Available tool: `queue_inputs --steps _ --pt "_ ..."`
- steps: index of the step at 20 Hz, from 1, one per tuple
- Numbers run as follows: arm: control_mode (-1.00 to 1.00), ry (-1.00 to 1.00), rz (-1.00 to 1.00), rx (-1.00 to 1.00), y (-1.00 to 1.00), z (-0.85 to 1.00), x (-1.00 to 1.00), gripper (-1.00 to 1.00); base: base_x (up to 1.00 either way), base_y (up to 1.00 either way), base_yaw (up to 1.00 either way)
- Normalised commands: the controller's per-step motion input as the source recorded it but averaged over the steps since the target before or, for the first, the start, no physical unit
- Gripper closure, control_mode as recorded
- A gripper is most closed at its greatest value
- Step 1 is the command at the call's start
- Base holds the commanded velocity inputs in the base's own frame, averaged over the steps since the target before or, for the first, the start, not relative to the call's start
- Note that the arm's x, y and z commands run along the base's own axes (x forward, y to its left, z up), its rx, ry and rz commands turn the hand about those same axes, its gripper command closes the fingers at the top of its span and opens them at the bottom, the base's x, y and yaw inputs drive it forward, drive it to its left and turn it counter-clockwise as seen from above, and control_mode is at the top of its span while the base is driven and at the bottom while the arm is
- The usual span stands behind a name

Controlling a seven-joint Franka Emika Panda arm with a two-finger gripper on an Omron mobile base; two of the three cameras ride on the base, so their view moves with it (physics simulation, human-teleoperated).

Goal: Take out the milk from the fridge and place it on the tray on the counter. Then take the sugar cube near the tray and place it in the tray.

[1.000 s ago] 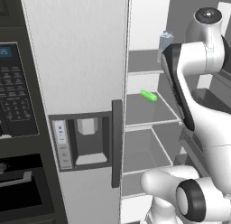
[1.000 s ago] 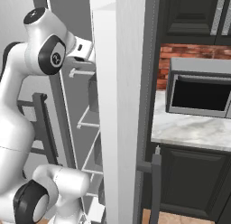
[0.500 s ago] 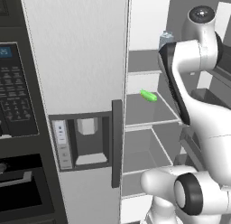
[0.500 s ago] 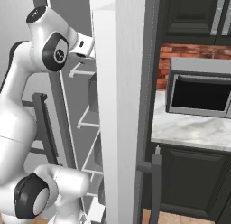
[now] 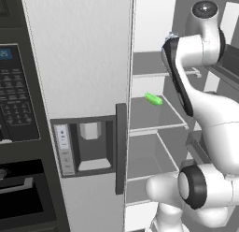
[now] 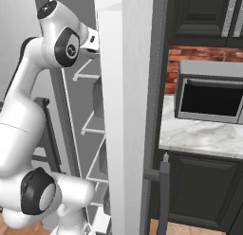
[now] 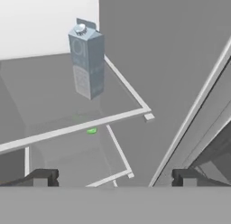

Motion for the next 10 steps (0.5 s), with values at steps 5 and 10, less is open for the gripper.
queue_inputs --steps 5,10 --pt "-1.00 -0.03 0.00 0.00 -0.08 0.03 0.36 -1.00 0.00 0.00 0.00" --pt "-1.00 -0.10 0.00 0.00 -0.12 0.00 0.32 -1.00 0.00 0.00 0.00"
